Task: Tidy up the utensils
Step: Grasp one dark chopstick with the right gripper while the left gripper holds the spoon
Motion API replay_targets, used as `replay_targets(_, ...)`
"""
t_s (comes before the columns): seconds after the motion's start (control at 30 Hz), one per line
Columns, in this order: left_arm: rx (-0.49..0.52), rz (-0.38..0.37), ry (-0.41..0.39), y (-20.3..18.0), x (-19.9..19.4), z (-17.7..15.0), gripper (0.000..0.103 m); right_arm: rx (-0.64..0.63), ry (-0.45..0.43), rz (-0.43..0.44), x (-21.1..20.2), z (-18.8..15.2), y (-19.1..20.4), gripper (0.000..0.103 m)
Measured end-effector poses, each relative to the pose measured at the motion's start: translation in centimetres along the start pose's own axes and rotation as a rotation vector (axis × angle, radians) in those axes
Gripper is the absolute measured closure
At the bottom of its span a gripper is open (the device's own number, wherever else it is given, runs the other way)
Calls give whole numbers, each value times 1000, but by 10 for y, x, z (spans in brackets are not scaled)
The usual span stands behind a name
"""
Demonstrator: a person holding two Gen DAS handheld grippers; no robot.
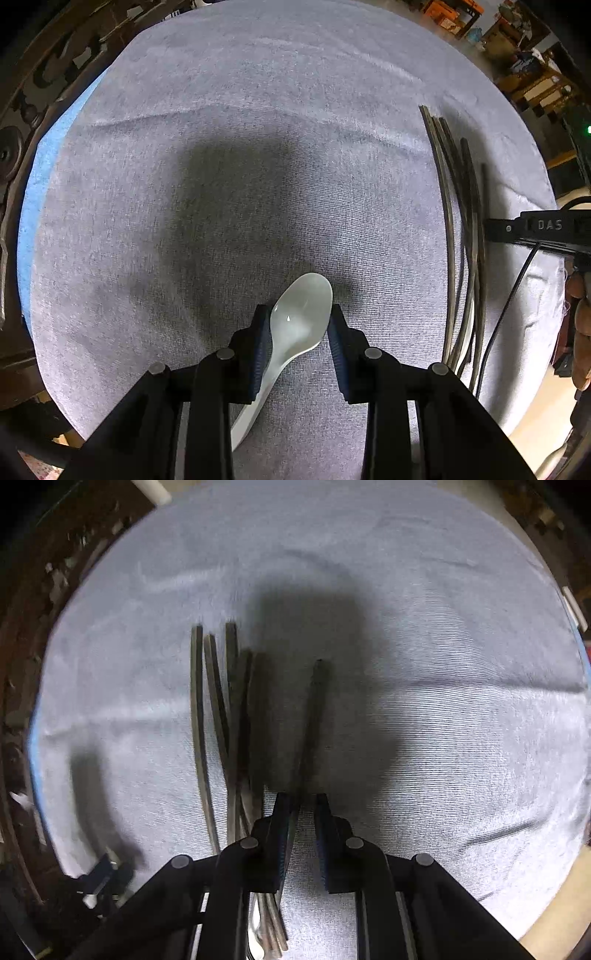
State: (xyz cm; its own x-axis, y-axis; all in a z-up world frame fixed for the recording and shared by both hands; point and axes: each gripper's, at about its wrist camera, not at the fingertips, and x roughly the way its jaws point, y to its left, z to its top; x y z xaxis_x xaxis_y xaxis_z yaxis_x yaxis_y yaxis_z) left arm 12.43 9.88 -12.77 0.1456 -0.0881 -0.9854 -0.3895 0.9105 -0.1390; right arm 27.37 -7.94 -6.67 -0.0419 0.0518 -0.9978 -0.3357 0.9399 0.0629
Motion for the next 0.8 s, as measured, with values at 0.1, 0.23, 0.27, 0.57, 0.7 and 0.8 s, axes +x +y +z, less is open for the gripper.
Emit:
replay_targets(0.1, 39, 20, 45, -6, 3, 6, 70, -81, 21, -74, 1, 2, 23, 93)
replay_targets(0.23, 92, 49, 105, -14, 7, 14, 70, -98, 76, -75, 6, 5, 41, 92)
replay_targets(0.27, 103, 56, 115, -15, 9, 16, 70, -97, 83, -71, 9, 6, 46, 92)
replay_targets(0.57, 211, 110, 186, -35, 13, 29, 71, -255, 92, -128, 2, 14, 31, 96)
replay_targets(0.7, 221, 92, 216, -41, 16, 35, 70, -274, 99, -128, 10, 6, 24, 96)
replay_targets(0.8, 254, 119, 222, -49, 20, 37, 69, -254, 98, -91, 13, 6, 18, 96)
